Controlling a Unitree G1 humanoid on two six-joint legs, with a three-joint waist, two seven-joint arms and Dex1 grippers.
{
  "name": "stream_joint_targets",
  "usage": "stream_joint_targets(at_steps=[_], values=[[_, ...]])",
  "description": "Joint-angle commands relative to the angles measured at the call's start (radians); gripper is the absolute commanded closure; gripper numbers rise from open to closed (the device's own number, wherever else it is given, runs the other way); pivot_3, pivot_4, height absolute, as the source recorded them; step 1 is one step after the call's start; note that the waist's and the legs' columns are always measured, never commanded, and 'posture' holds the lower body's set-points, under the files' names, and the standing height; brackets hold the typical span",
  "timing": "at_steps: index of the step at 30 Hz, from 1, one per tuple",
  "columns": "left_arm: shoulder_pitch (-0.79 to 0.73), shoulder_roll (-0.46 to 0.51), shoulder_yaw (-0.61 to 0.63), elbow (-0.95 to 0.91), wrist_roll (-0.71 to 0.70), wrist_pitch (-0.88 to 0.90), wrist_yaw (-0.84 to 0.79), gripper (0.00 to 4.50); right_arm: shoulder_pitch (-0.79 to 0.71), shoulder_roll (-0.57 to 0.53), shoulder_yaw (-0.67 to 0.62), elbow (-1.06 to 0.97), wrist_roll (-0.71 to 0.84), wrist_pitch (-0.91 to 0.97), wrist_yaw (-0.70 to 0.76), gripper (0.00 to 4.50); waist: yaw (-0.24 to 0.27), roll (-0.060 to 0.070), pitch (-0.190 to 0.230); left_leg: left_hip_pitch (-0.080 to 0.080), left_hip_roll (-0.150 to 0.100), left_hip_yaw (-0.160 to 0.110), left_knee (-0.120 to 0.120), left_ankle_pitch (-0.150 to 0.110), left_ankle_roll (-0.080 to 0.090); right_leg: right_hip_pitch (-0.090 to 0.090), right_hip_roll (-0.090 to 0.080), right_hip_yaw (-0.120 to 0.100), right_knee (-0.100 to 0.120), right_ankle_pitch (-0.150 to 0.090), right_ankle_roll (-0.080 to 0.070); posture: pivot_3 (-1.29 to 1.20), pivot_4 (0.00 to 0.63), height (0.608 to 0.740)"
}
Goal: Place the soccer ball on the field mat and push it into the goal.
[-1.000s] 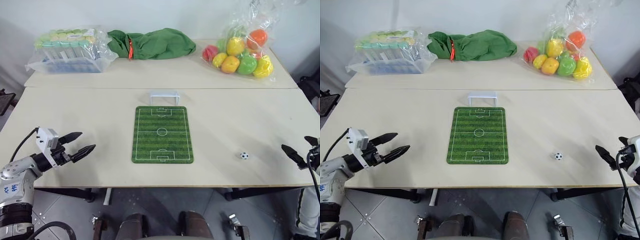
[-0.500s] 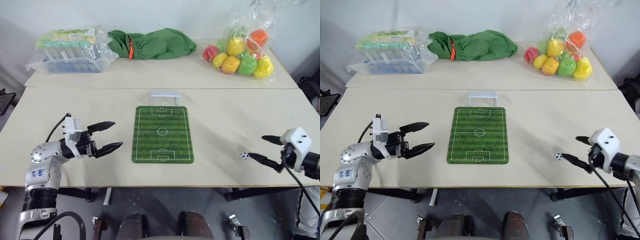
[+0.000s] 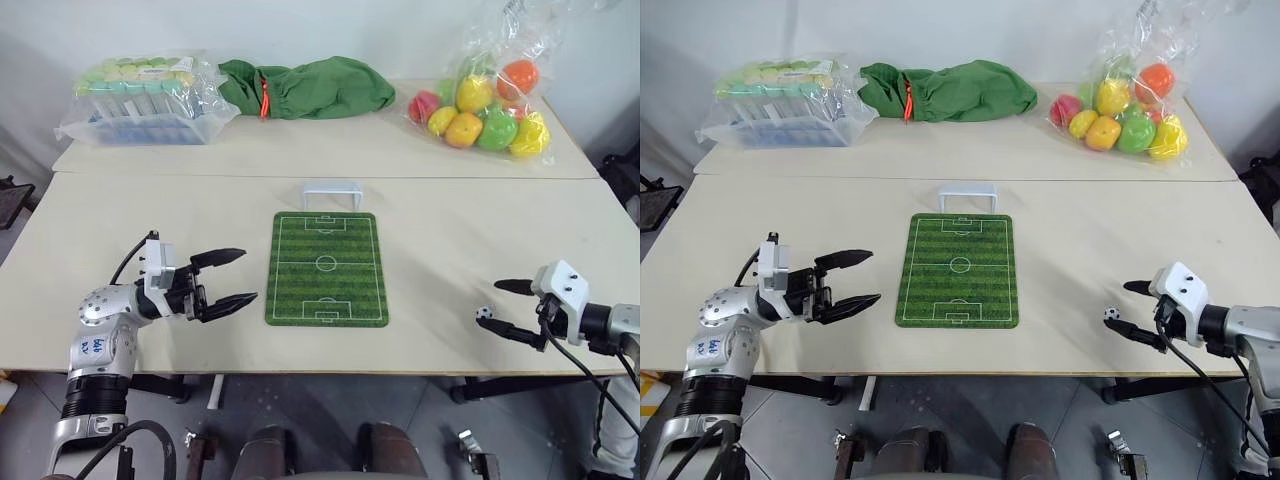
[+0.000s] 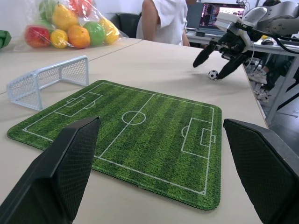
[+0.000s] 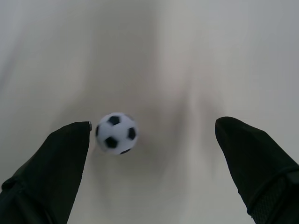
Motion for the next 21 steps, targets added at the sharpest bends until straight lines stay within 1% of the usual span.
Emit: stream_joint_targets(at_steps=[1,4,5,6,9,10,14,15,19,21], values=[[0.009,0.003,0.01,-0.017,-0.005,-0.019,0.004,0.0,0.011,0.006,0.001,-0.016,0.002,-0.005,0.003,0.04,0.0,0.0,0.0,0.0,0.0,0.0,0.0,0.0,0.0,0.0,0.0,0.0,0.0,0.0,0.0,0.0,0.15,0.74],[0.012,0.003,0.009,-0.014,-0.005,-0.022,0.002,0.0,0.007,0.02,0.014,-0.007,-0.005,-0.017,-0.004,0.04,0.0,0.0,0.0,0.0,0.0,0.0,0.0,0.0,0.0,0.0,0.0,0.0,0.0,0.0,0.0,0.0,0.15,0.74],[0.013,0.004,0.009,-0.012,-0.005,-0.024,-0.001,0.0,0.003,0.026,0.016,-0.005,-0.004,-0.021,-0.005,0.41,-0.001,0.0,0.0,0.0,0.0,0.0,0.0,0.0,0.0,0.0,0.0,0.0,0.0,0.0,0.0,0.0,0.15,0.74],[0.015,0.005,0.009,-0.011,-0.006,-0.025,-0.003,0.0,-0.003,0.032,0.019,-0.003,-0.005,-0.025,-0.008,0.59,-0.001,0.0,0.0,0.0,0.0,0.0,0.0,0.0,0.0,0.0,0.0,0.0,0.0,0.0,0.0,0.0,0.15,0.74],[0.02,0.007,0.01,-0.007,-0.006,-0.03,-0.009,0.0,-0.02,0.042,0.029,0.009,-0.015,-0.042,-0.014,1.61,-0.005,0.0,0.0,0.0,0.0,0.0,0.001,0.0,0.0,0.0,0.0,0.0,0.0,0.0,0.0,0.0,0.15,0.74],[0.021,0.007,0.011,-0.006,-0.006,-0.032,-0.009,0.0,-0.026,0.044,0.032,0.011,-0.015,-0.045,-0.013,1.88,-0.007,0.0,0.0,0.0,0.0,0.0,0.001,0.0,0.0,0.0,0.0,0.0,0.0,0.0,0.0,0.0,0.15,0.74],[0.03,0.005,0.012,-0.012,-0.007,-0.037,-0.003,0.0,-0.042,0.048,0.041,0.022,-0.016,-0.049,-0.012,3.37,-0.005,0.0,0.0,0.0,0.0,0.0,0.001,0.0,0.0,0.0,0.0,0.0,0.0,0.0,0.0,0.0,0.15,0.74],[0.034,0.004,0.014,-0.013,-0.007,-0.041,0.0,0.0,-0.049,0.051,0.045,0.025,-0.017,-0.053,-0.011,3.64,-0.005,0.0,0.0,0.0,0.0,0.0,0.001,0.0,0.0,0.0,0.0,0.0,0.0,0.0,0.0,0.0,0.15,0.74],[0.065,0.007,0.024,-0.023,-0.013,-0.052,-0.004,0.0,-0.056,0.055,0.041,-0.001,-0.006,-0.048,-0.008,3.66,-0.004,0.0,0.0,0.0,0.0,0.0,0.001,0.0,0.0,0.0,0.0,0.0,0.0,0.0,0.0,0.0,0.15,0.74],[0.104,0.025,0.037,-0.021,-0.014,-0.065,-0.024,0.0,-0.074,0.055,0.042,-0.07,0.008,-0.015,-0.014,3.66,-0.004,0.0,0.0,0.0,0.0,0.0,0.001,0.0,0.0,0.0,0.0,0.0,0.0,0.0,0.0,0.0,0.15,0.74]])
